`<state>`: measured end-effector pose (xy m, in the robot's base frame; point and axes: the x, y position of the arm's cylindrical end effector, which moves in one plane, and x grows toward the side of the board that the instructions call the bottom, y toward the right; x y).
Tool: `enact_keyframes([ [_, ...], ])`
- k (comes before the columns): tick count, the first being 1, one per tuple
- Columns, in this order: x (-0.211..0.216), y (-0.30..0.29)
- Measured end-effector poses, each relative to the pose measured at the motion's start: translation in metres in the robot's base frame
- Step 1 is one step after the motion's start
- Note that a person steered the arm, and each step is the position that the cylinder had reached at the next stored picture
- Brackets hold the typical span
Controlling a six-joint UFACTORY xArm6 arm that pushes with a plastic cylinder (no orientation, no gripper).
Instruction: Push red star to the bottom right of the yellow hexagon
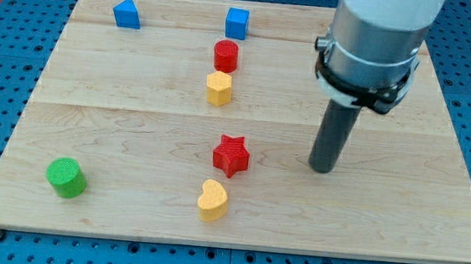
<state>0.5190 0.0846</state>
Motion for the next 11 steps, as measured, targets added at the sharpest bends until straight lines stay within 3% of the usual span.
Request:
enact_keyframes([
  [1, 0.002, -0.063],
  [3, 0.003, -0.069],
  [5, 0.025, -0.164],
  [6, -0.015, -0.140],
  [8, 0.010, -0.117],
  [9, -0.027, -0.063],
  [10, -0.030, -0.090],
  [11, -0.032, -0.067],
])
